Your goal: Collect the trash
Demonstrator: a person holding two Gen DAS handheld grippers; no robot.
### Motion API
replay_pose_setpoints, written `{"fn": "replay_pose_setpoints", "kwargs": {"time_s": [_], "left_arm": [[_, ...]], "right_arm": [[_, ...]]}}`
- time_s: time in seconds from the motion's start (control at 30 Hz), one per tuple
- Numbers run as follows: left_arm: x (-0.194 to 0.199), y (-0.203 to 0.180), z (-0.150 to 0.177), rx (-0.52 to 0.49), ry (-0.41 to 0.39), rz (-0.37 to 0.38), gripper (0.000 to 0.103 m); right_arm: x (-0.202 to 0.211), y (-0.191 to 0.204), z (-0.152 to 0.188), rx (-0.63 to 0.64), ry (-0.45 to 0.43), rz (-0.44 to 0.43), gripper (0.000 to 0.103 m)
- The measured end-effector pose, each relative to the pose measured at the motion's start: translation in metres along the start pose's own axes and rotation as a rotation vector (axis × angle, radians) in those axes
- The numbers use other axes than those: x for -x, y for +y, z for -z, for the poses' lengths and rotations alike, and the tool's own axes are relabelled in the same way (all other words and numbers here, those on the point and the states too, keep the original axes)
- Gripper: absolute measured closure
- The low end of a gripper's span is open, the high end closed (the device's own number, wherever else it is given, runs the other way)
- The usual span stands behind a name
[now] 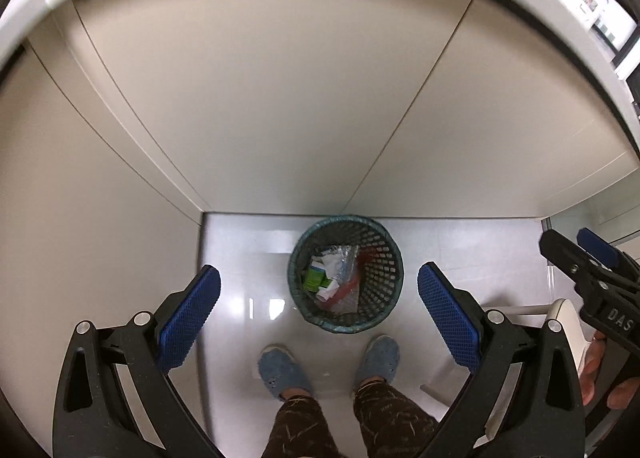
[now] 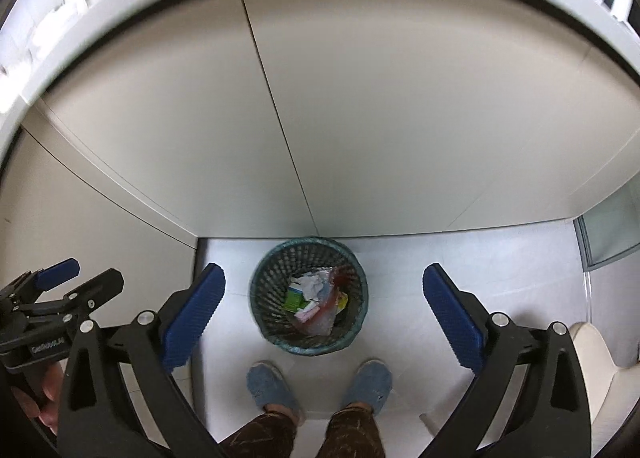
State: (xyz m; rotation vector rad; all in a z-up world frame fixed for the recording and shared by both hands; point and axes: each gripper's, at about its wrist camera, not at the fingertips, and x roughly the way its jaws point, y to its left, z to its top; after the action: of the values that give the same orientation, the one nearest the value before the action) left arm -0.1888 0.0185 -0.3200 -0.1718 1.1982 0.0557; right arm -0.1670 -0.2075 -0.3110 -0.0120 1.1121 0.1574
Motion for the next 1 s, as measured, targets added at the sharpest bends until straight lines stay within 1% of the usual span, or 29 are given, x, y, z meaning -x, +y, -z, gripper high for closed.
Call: {"fn": "replay_pose_setpoints", "kwargs": {"time_s": [0.07, 0.13, 0.23, 0.3, 0.37, 0.43, 0.5, 0.57, 0.63, 0.7, 0.8, 0.87, 0.93, 1.0], "left_arm": [[0.029, -0.003, -0.008, -0.003, -0.009, 0.0, 0.006], [0.062, -0.007, -0.017, -0.007, -0.031, 0.007, 0.006], [0.118, -0.017, -0.028, -0.029, -0.091, 0.009, 0.006], [0.152, -0.02, -0.036, -0.033, -0.115, 0.015, 0.006], [0.181, -0.023, -0.043, -0.036, -0.129, 0.006, 0.006], [0.213, -0.029, -0.05, -0.036, -0.147, 0.014, 0.006], [0.235, -0.031, -0.057, -0.032, -0.17, 0.021, 0.006], [0.261, -0.035, -0.06, -0.039, -0.201, 0.005, 0.006], [0.283, -0.041, -0.062, -0.048, -0.231, -0.006, 0.006], [0.301, -0.045, -0.063, -0.051, -0.251, -0.017, 0.006], [0.321, -0.047, -0.066, -0.044, -0.274, -0.017, 0.006], [0.331, -0.049, -0.067, -0.038, -0.28, -0.021, 0.006], [0.339, -0.049, -0.068, -0.025, -0.29, -0.006, 0.006], [0.342, -0.052, -0.069, -0.025, -0.29, -0.016, 0.006]], "right_arm": [[0.032, 0.001, -0.01, -0.001, -0.021, -0.013, 0.008], [0.061, 0.004, -0.019, 0.013, -0.047, -0.002, 0.008], [0.114, 0.01, -0.035, 0.026, -0.079, -0.001, 0.008], [0.15, 0.012, -0.045, 0.025, -0.097, -0.015, 0.008], [0.184, 0.019, -0.054, 0.038, -0.111, -0.006, 0.008], [0.218, 0.025, -0.062, 0.044, -0.133, -0.011, 0.008], [0.249, 0.032, -0.068, 0.079, -0.153, -0.007, 0.008], [0.276, 0.035, -0.073, 0.097, -0.187, 0.003, 0.008], [0.29, 0.037, -0.077, 0.101, -0.197, 0.014, 0.008], [0.302, 0.034, -0.082, 0.085, -0.198, -0.003, 0.008], [0.316, 0.03, -0.087, 0.076, -0.21, -0.004, 0.008], [0.324, 0.027, -0.092, 0.067, -0.206, -0.018, 0.008], [0.328, 0.026, -0.093, 0.063, -0.201, -0.022, 0.008], [0.331, 0.025, -0.093, 0.07, -0.204, -0.024, 0.008]]}}
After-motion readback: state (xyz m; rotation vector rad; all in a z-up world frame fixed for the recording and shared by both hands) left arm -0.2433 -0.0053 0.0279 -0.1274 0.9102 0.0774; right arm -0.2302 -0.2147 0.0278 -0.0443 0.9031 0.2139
